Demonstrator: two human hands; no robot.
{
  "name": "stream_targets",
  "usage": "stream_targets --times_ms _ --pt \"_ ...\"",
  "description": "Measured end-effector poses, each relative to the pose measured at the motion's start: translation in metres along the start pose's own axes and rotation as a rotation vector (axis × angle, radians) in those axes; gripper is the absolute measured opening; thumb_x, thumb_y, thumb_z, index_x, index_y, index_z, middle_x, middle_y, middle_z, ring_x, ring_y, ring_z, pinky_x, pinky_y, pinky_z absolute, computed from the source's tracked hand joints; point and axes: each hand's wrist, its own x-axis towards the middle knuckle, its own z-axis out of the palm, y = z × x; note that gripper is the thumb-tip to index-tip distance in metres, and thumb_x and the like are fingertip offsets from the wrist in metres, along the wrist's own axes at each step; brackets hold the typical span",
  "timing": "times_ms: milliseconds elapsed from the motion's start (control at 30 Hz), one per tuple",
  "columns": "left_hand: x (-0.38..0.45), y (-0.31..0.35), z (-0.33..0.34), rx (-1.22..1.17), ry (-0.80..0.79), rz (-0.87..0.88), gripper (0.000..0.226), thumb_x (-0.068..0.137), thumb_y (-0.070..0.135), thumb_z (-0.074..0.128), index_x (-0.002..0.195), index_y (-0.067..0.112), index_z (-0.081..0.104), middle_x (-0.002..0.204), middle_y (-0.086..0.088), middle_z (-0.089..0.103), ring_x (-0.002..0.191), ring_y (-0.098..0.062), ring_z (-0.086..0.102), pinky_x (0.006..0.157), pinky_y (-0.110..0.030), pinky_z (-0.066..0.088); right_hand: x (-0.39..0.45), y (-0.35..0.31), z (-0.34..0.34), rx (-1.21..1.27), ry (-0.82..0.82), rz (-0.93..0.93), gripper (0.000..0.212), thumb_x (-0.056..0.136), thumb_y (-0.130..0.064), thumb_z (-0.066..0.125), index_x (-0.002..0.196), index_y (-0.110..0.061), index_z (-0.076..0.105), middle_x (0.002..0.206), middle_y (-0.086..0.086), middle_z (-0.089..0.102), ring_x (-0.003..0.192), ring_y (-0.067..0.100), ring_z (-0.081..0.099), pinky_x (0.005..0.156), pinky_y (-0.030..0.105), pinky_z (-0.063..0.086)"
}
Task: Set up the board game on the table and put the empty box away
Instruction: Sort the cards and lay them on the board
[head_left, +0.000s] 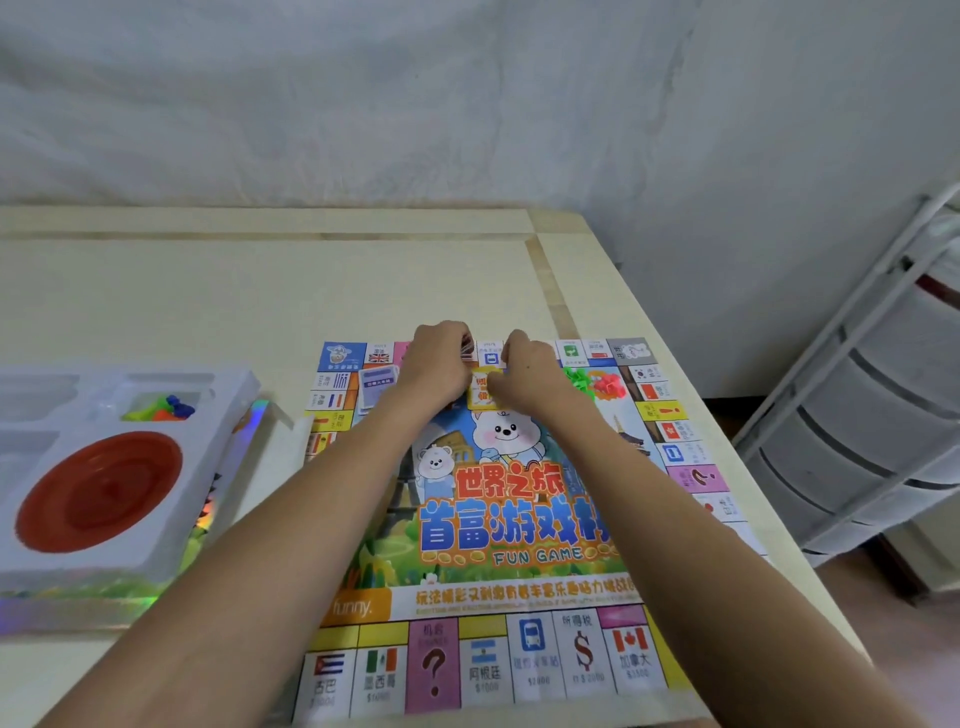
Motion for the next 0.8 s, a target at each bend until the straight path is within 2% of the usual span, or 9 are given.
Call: stream_targets --times_ms 133,233,300,400,500,567,633,700,800 --pt "-0.002 0.005 -0.022 -0.257 0.108 0.03 0.018 0.081 0.01 0.069 0.098 0.01 0.064 0.082 -0.002 0.058 0.075 -0.017 0.056 0.063 -0.026 0.039 0.002 -0.001 0.006 -0.043 0.045 -0.065 0.004 0.087 -0.009 0.053 0.088 -0.012 0.05 0.1 0.017 0.06 0.075 0.024 0.051 0.055 0.027 0.034" --pt "-0.009 0.011 -0.055 -0.828 0.151 -0.232 0.013 0.089 0.019 0.058 0.101 0.016 0.059 0.084 0.002 0.055 0.066 -0.01 0.048 0.054 -0.02 0.037 0.003 -0.004 0.008 -0.093 0.059 -0.068 0.01 0.088 -0.006 0.051 0.08 -0.01 0.056 0.097 0.019 0.065 0.068 0.023 0.053 0.054 0.024 0.036" --pt "-0.019 0.004 -0.075 -1.284 0.041 -0.403 0.016 0.091 0.019 0.047 0.103 0.013 0.055 0.082 -0.003 0.049 0.061 -0.012 0.039 0.05 -0.021 0.031 -0.004 -0.008 0.0 -0.008 0.165 -0.068 0.018 0.086 0.0 0.049 0.088 -0.004 0.066 0.095 0.017 0.066 0.069 0.023 0.055 0.057 0.025 0.039" --pt "-0.043 -0.012 -0.085 -1.642 -0.025 -0.429 0.025 0.093 0.008 0.037 0.109 0.006 0.056 0.084 -0.011 0.058 0.067 -0.017 0.051 0.059 -0.026 0.041 -0.031 -0.017 -0.02 0.288 0.381 -0.098 0.022 0.088 0.0 0.047 0.097 -0.005 0.067 0.079 0.01 0.065 0.057 0.014 0.051 0.051 0.02 0.04" --pt "-0.071 -0.02 -0.072 -1.61 -0.043 -0.322 0.026 0.099 0.001 0.038 0.118 0.003 0.056 0.1 -0.019 0.073 0.098 -0.028 0.069 0.083 -0.035 0.055 -0.068 -0.024 -0.023 0.572 0.239 -0.125 0.011 0.092 -0.022 0.058 0.098 -0.018 0.066 0.067 -0.002 0.058 0.052 0.008 0.046 0.051 0.017 0.04" --pt "-0.086 -0.018 -0.058 -1.517 -0.08 -0.274 0.029 0.099 0.003 0.046 0.126 0.0 0.056 0.12 -0.023 0.067 0.114 -0.033 0.064 0.094 -0.043 0.053 -0.09 -0.024 -0.017 0.681 0.044 -0.097 0.024 0.086 -0.044 0.067 0.097 -0.023 0.064 0.071 -0.001 0.058 0.059 0.011 0.051 0.058 0.027 0.045" --pt "-0.102 -0.014 -0.048 -1.478 -0.102 -0.286 0.031 0.091 0.005 0.061 0.122 0.006 0.062 0.123 -0.024 0.065 0.117 -0.038 0.061 0.101 -0.05 0.048 -0.106 -0.023 -0.006 0.688 -0.012 -0.08 0.039 0.079 -0.054 0.073 0.092 -0.017 0.063 0.071 0.002 0.06 0.061 0.012 0.055 0.06 0.03 0.047" --pt "-0.113 -0.01 -0.043 -1.468 -0.121 -0.305 0.027 0.087 0.006 0.066 0.113 0.011 0.066 0.118 -0.02 0.068 0.115 -0.037 0.063 0.101 -0.052 0.047 -0.115 -0.02 0.002 0.708 0.034 -0.084 0.046 0.078 -0.05 0.076 0.083 -0.007 0.062 0.065 0.005 0.056 0.057 0.013 0.051 0.058 0.03 0.045" --pt "-0.125 -0.01 -0.041 -1.506 -0.187 -0.25 0.026 0.095 -0.006 0.048 0.115 0.004 0.061 0.115 -0.022 0.069 0.107 -0.032 0.068 0.088 -0.038 0.057 -0.122 -0.014 0.004 0.779 0.069 -0.042 0.054 0.081 -0.045 0.076 0.078 0.005 0.058 0.063 0.012 0.051 0.055 0.016 0.044 0.055 0.032 0.04"
